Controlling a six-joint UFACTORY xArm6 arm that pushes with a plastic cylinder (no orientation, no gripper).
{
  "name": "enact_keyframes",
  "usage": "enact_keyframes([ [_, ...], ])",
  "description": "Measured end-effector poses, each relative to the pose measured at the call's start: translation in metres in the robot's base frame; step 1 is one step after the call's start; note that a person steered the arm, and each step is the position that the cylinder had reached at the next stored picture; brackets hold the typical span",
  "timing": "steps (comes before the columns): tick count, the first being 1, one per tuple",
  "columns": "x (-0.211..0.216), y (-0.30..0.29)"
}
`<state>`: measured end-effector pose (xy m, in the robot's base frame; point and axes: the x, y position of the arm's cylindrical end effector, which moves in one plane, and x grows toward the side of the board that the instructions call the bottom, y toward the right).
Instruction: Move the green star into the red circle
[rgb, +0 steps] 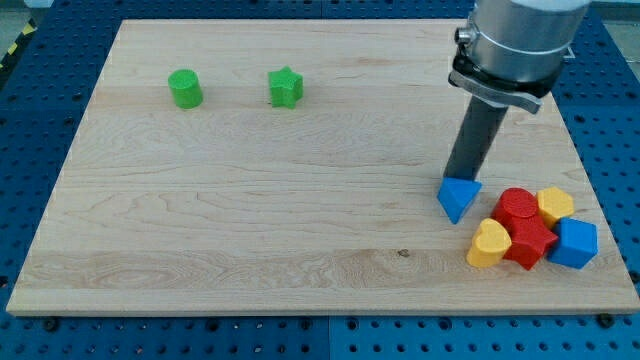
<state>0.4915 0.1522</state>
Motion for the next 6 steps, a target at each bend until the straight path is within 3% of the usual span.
enact_keyframes([
  [2, 0.015, -0.003],
  [3, -0.009, -0.047],
  [5, -0.033, -0.198],
  [6, -0.072, -0.257],
])
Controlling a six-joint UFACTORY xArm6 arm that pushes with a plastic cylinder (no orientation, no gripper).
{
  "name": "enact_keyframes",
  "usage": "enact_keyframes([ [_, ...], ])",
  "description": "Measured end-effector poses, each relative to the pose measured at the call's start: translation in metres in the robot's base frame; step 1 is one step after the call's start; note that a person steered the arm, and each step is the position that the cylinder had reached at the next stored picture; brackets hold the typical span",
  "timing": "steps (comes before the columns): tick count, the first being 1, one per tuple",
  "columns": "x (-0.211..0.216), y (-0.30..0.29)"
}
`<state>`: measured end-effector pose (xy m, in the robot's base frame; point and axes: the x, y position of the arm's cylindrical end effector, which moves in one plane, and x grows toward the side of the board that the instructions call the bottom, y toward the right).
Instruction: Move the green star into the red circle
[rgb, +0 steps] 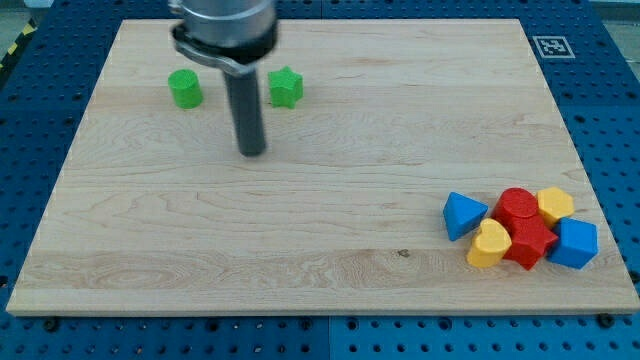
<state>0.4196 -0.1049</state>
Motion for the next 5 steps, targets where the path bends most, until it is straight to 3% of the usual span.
enact_keyframes([
  [1, -0.058, -0.011],
  [2, -0.097, 0.034],
  [4, -0.063, 0.166],
  [5, -0.065, 0.127],
])
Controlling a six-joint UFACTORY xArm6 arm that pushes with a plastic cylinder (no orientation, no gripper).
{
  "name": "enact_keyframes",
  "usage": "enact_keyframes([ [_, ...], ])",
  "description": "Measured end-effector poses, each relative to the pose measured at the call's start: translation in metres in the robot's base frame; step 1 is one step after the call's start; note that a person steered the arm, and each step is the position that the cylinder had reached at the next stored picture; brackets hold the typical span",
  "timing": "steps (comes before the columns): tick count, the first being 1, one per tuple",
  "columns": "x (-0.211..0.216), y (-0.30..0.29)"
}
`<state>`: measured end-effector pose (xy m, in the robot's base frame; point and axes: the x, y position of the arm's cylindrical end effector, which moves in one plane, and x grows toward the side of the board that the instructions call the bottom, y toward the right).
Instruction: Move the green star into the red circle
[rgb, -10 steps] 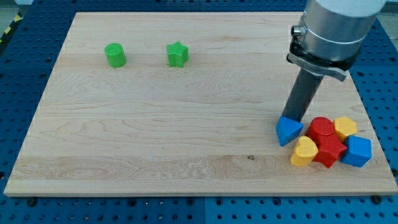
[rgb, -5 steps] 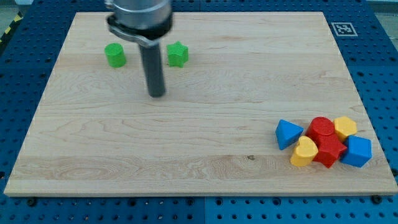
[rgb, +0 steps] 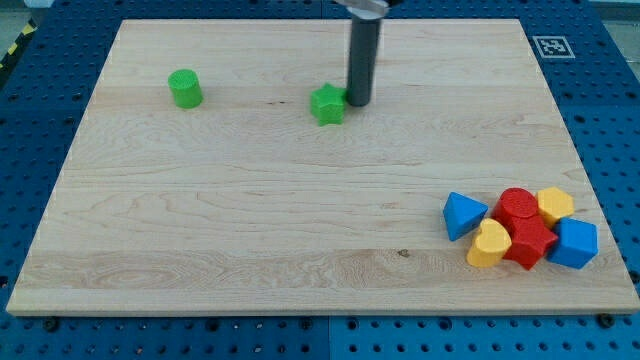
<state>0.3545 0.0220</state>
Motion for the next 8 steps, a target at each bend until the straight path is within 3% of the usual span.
enact_keyframes([
  [2, -0.013, -0.098],
  [3, 0.006, -0.078],
  [5, 0.025, 0.062],
  [7, -0.006, -0.030],
  [8, 0.037, -0.052],
])
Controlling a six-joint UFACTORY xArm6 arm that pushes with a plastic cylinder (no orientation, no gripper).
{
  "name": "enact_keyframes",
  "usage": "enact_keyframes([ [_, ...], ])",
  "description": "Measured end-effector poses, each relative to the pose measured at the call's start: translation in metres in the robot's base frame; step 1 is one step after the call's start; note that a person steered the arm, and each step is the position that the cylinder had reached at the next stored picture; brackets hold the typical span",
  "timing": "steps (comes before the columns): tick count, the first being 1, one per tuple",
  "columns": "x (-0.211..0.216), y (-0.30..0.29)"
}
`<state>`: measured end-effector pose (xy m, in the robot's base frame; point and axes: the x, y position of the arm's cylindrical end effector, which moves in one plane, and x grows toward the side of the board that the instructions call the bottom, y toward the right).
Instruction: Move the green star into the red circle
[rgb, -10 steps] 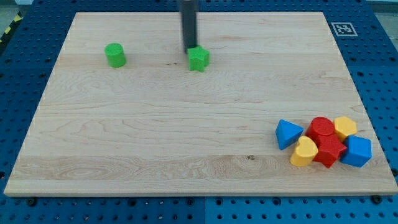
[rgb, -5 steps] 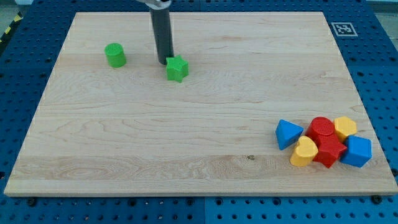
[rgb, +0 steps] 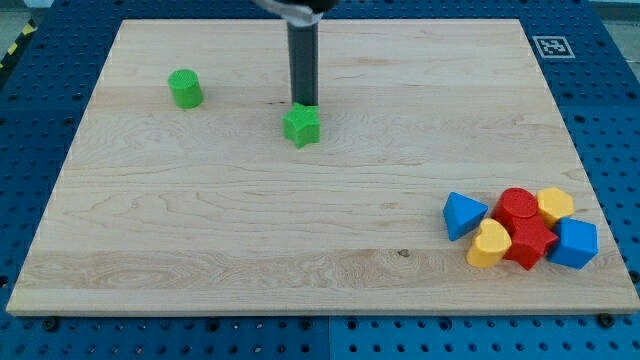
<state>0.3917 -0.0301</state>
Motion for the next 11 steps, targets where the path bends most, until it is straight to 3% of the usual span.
enact_keyframes([
  [1, 0.046, 0.014],
  [2, 0.068, 0.063],
  [4, 0.031, -0.042],
  [5, 0.054, -0.068],
  [6, 0.089, -0.049],
  [8, 0.069, 0.090],
  [9, 0.068, 0.075],
  [10, 0.041, 0.068],
  [11, 0.033, 0.127],
])
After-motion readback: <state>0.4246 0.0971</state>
